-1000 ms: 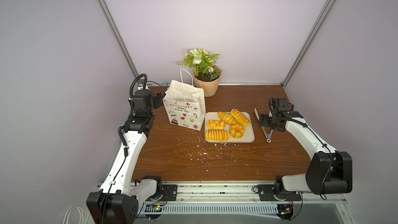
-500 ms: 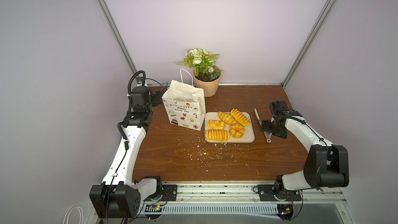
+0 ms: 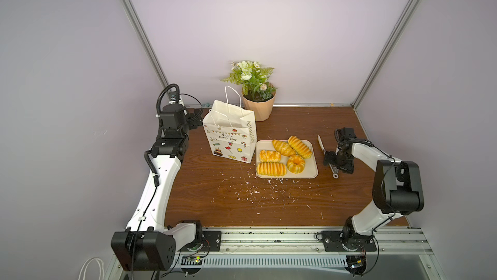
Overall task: Pack bread into a paper bag
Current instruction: Pick up the clamp from the center of the board.
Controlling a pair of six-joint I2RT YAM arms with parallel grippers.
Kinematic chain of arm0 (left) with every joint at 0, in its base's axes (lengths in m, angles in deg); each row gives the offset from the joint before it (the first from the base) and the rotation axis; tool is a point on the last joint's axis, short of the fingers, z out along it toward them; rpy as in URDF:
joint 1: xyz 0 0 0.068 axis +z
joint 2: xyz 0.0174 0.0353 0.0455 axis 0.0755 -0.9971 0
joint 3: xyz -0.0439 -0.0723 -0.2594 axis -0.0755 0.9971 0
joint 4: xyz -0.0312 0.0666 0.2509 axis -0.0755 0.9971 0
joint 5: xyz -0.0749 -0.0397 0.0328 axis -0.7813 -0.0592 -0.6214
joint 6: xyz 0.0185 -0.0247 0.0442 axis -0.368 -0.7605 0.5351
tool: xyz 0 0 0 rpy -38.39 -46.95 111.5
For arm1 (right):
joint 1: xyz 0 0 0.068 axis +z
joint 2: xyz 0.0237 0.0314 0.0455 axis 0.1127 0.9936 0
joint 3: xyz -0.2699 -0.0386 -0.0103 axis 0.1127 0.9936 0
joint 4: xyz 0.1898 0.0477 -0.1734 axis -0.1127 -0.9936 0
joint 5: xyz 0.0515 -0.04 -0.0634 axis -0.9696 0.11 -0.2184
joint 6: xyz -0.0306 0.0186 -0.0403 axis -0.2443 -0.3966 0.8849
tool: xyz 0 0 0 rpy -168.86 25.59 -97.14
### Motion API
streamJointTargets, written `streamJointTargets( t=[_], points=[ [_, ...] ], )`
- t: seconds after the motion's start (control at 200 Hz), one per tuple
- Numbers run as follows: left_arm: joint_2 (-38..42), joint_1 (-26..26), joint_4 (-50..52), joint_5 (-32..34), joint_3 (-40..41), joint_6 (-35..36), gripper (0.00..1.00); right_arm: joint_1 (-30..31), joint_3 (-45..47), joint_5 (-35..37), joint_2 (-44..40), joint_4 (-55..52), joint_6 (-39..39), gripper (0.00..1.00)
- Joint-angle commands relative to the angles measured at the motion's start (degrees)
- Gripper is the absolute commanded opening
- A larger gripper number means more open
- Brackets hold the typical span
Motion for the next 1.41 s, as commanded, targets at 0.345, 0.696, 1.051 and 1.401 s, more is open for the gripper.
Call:
streamJointTargets(
  t=[0.345,0.696,1.051,1.401],
  points=[
    [-0.5,0.68,0.66,-0.84,-1.53,0.77,1.0,-0.29,-4.38,3.06,5.16,4.49,-0.62,0.91],
    [-0.95,0.68,0.44,-1.62,-1.01,0.65,1.0,-0.29,-5.21,3.59,6.32,5.48,0.06,0.77],
    [-1.5,0.69,1.99,0.16,-4.16,5.12,1.0,-0.28,-1.36,4.36,1.6,7.76,0.69,0.63],
    [-3.5,0.68,3.16,0.42,-14.31,6.73,1.0,-0.2,-4.32,-1.46,-5.14,3.88,2.5,0.65]
  ],
)
